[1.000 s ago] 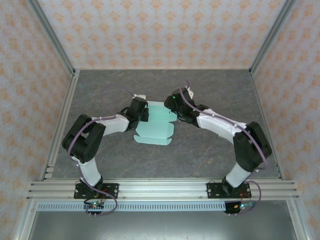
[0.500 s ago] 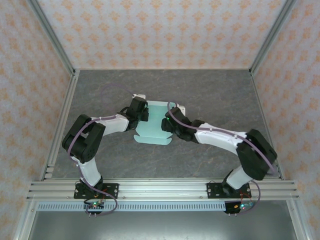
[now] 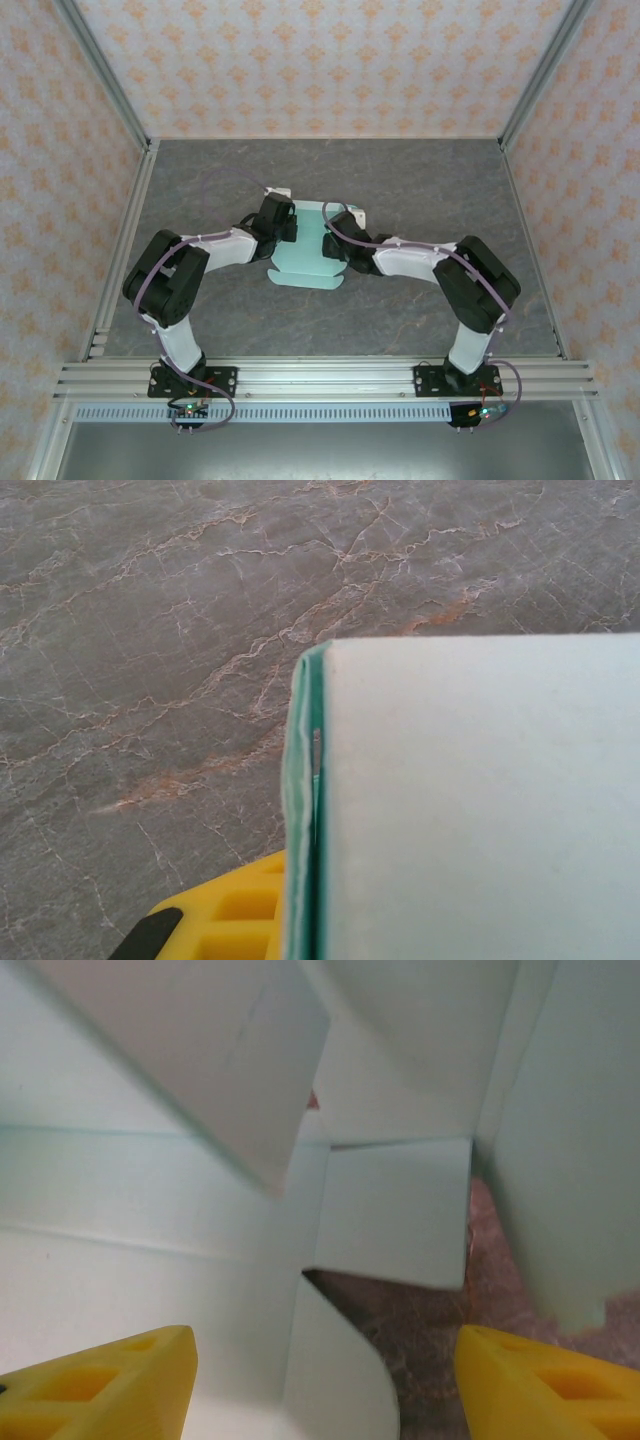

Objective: Fold the paper box

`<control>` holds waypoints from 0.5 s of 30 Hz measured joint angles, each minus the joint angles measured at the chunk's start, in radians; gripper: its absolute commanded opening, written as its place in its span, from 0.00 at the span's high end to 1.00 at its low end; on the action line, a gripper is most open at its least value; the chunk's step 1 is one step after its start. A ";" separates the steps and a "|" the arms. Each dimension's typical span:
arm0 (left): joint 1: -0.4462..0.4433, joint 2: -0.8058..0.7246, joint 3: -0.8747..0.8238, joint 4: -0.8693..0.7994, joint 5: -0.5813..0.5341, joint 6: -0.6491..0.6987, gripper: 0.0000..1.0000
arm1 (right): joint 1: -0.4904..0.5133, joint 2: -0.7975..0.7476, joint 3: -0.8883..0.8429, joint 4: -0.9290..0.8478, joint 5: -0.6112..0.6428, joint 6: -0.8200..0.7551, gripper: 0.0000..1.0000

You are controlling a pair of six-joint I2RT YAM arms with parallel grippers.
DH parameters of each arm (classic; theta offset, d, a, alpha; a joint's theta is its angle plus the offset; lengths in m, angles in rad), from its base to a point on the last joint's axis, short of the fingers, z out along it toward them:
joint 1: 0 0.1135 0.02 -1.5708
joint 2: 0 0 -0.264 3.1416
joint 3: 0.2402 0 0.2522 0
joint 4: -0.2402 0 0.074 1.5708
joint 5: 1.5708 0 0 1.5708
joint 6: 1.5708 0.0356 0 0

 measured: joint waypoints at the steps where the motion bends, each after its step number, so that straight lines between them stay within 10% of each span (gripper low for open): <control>1: 0.000 0.000 0.000 0.000 0.000 0.000 1.00 | -0.006 0.005 0.004 0.006 0.000 -0.002 0.31; 15: 0.000 0.000 0.000 0.000 0.006 0.000 1.00 | -0.034 0.035 0.016 0.112 -0.016 -0.025 0.36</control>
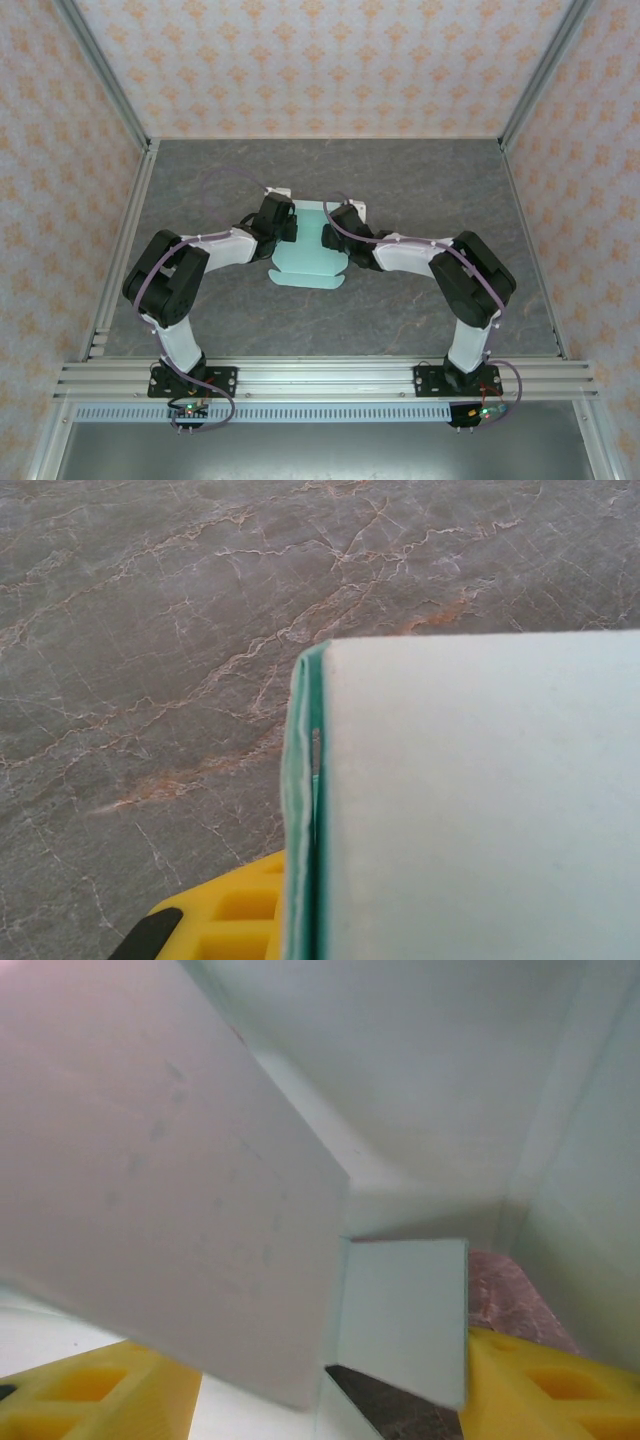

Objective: Fold the paper box

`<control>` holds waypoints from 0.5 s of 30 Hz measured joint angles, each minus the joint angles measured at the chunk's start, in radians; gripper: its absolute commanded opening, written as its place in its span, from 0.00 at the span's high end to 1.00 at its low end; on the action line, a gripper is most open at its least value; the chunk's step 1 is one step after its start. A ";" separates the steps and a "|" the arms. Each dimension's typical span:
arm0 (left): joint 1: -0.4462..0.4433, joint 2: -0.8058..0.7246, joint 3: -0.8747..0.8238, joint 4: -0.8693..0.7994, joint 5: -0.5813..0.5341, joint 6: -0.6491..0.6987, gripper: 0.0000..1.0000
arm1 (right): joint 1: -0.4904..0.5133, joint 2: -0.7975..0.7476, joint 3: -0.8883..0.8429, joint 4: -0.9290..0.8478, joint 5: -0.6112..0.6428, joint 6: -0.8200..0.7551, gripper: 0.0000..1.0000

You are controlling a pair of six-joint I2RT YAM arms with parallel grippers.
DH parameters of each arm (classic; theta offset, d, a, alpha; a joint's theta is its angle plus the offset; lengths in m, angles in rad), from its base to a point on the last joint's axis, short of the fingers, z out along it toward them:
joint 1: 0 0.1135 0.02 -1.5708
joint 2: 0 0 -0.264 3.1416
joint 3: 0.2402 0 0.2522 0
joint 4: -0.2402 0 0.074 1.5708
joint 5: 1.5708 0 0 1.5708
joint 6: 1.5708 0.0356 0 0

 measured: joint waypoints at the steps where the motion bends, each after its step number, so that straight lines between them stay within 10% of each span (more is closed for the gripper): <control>1: 0.000 0.000 0.000 0.000 0.002 0.000 1.00 | 0.000 0.000 0.000 0.008 -0.008 -0.001 0.37; 15: 0.000 0.000 0.000 0.000 0.019 0.001 1.00 | 0.000 0.019 0.000 0.087 -0.080 -0.014 0.51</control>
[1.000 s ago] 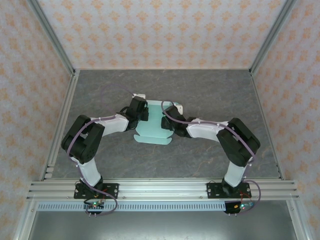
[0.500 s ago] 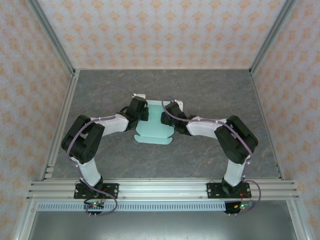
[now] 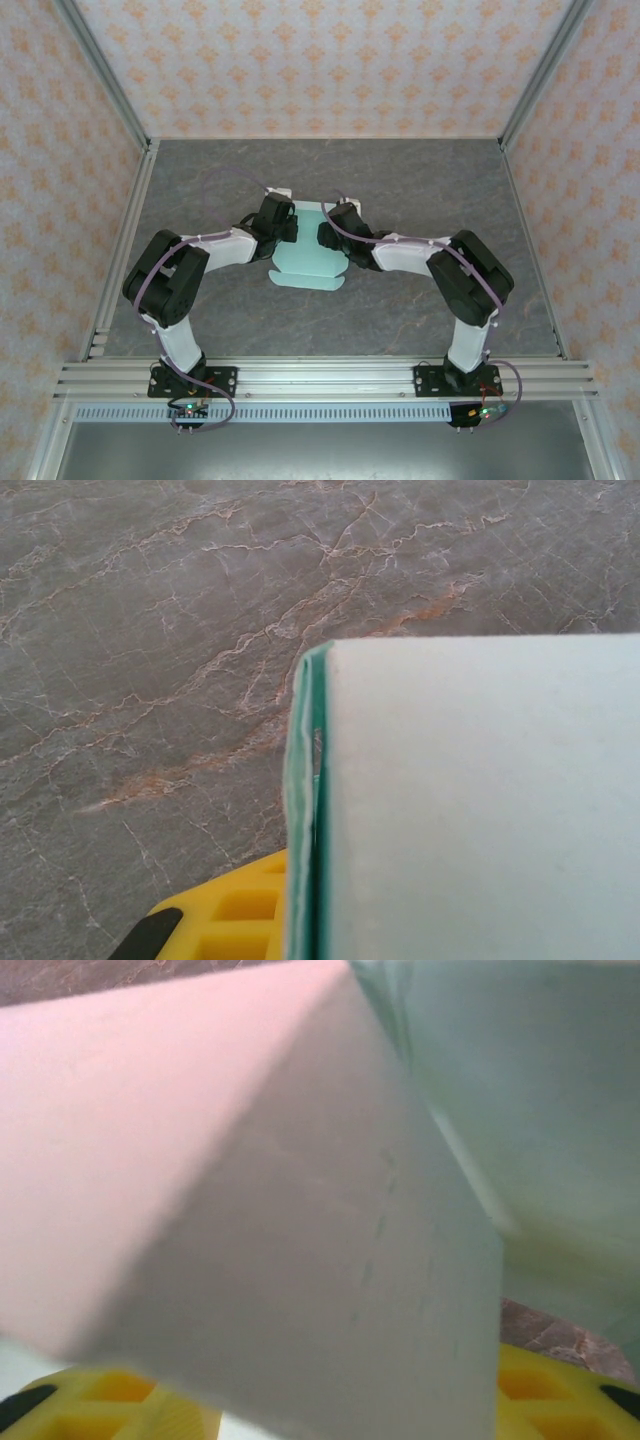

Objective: Fold the paper box

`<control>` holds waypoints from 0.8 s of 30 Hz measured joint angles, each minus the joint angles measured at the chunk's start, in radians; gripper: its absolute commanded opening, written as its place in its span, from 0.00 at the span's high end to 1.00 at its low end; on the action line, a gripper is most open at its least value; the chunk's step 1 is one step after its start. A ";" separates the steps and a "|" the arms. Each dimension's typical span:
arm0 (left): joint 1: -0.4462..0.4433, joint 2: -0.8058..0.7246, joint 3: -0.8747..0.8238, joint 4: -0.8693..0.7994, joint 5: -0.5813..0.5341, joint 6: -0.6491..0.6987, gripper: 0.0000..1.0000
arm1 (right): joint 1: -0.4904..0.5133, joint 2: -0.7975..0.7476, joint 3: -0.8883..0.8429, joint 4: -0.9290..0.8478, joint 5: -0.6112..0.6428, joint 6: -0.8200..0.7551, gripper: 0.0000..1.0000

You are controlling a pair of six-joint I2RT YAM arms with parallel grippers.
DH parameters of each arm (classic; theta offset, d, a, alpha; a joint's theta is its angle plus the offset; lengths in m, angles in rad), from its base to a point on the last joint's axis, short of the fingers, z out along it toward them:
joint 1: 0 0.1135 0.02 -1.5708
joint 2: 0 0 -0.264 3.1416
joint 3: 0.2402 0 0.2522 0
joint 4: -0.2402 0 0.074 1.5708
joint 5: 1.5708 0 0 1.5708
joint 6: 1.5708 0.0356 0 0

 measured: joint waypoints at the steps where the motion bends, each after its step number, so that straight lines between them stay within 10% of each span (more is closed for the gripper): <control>1: 0.000 0.000 0.000 -0.001 0.000 0.001 1.00 | 0.000 0.005 0.000 0.005 -0.005 -0.001 0.53; 24: 0.000 0.000 0.000 -0.030 -0.019 0.002 1.00 | 0.003 0.018 0.003 -0.011 -0.036 -0.071 0.55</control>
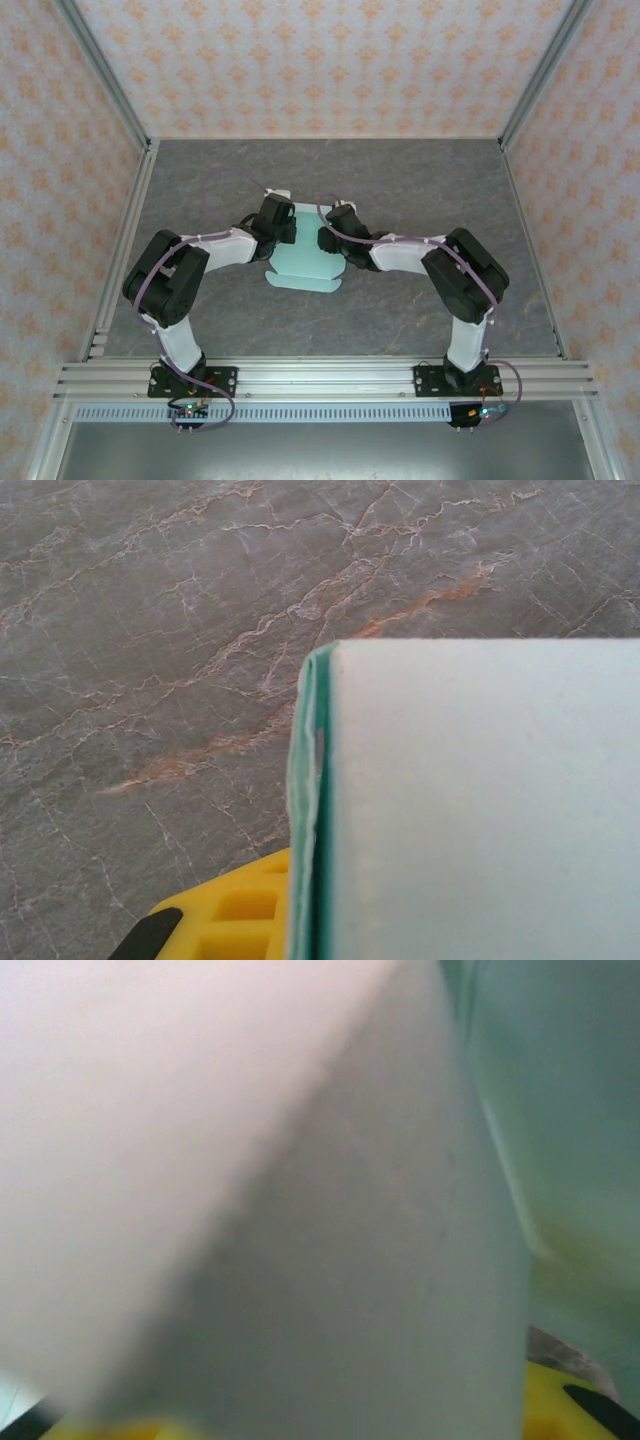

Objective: Fold the paper box

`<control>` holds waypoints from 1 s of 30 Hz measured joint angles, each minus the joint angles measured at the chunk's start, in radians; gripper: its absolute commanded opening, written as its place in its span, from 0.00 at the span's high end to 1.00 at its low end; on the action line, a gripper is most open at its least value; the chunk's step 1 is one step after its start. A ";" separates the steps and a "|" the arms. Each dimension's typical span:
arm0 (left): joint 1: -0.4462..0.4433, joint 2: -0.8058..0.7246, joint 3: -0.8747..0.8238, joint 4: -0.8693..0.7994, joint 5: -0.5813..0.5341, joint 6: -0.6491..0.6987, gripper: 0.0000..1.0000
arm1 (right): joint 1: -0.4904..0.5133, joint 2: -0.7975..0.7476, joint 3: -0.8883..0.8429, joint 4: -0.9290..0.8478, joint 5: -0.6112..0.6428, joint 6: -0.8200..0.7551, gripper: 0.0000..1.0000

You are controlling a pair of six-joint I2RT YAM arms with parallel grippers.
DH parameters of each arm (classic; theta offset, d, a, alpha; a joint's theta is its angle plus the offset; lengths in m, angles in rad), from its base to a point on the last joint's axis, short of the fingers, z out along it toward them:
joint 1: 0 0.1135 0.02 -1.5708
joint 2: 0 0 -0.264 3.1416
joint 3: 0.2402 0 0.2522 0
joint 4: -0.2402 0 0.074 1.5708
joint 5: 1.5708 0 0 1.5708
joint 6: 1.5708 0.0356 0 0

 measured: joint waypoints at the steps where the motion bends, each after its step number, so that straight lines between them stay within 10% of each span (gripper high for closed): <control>1: 0.000 0.000 0.000 0.000 0.000 0.000 1.00 | 0.000 -0.013 0.000 -0.013 0.000 -0.006 0.54; 19: 0.000 0.000 0.003 0.000 0.000 0.000 1.00 | -0.009 -0.450 -0.051 -0.320 -0.071 -0.220 0.39; 30: 0.000 -0.011 0.005 0.000 0.000 0.001 1.00 | -0.396 -0.505 -0.190 -0.211 -0.282 -0.257 0.40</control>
